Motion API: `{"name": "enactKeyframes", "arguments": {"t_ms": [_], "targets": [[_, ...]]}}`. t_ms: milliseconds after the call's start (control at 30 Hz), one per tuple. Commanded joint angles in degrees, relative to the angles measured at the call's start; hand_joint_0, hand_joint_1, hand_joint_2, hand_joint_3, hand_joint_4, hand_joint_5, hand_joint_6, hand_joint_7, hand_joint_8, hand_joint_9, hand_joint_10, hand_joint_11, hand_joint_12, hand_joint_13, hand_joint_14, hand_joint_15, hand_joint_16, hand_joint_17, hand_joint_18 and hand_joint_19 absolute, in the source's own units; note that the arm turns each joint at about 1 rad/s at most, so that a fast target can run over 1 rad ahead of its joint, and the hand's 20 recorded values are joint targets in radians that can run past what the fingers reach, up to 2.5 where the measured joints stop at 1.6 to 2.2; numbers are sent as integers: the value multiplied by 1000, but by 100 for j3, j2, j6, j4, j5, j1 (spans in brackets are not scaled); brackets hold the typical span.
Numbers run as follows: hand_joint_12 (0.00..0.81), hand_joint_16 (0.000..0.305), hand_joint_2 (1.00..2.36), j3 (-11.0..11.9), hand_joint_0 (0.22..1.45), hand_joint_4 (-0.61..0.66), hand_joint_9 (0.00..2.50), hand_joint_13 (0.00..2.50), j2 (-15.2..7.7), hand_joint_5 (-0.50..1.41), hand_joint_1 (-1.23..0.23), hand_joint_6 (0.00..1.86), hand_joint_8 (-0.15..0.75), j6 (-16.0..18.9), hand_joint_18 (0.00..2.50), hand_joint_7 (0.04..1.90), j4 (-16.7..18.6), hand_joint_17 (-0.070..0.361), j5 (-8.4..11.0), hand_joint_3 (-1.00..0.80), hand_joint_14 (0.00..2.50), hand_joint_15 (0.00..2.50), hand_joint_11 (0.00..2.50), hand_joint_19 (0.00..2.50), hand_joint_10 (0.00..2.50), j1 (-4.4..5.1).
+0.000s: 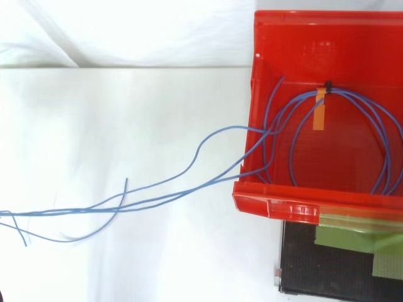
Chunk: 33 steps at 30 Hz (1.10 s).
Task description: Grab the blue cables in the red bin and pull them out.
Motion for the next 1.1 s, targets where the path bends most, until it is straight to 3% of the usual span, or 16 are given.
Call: {"name": "enactKeyframes", "arguments": {"t_ms": [0,600,867,1067], "targets": [[338,43,1000,0,771,263,917,833,0,783,-940,683,271,0,653,506,0,97,-9,-1000,20,514,718,613,27,8],[311,39,1000,0,909,194,1028,898,0,808,-973,870,243,-9,671,447,0,87,-9,-1000,22,541,812,597,29,8],[317,39,1000,0,940,172,1204,1174,0,779,-952,941,233,-9,744,422,0,87,-9,-1000,28,859,1101,664,31,8],[312,39,1000,0,946,176,1207,1403,0,766,-946,955,232,0,818,415,0,88,-9,-1000,23,1239,1106,787,31,8]]}}
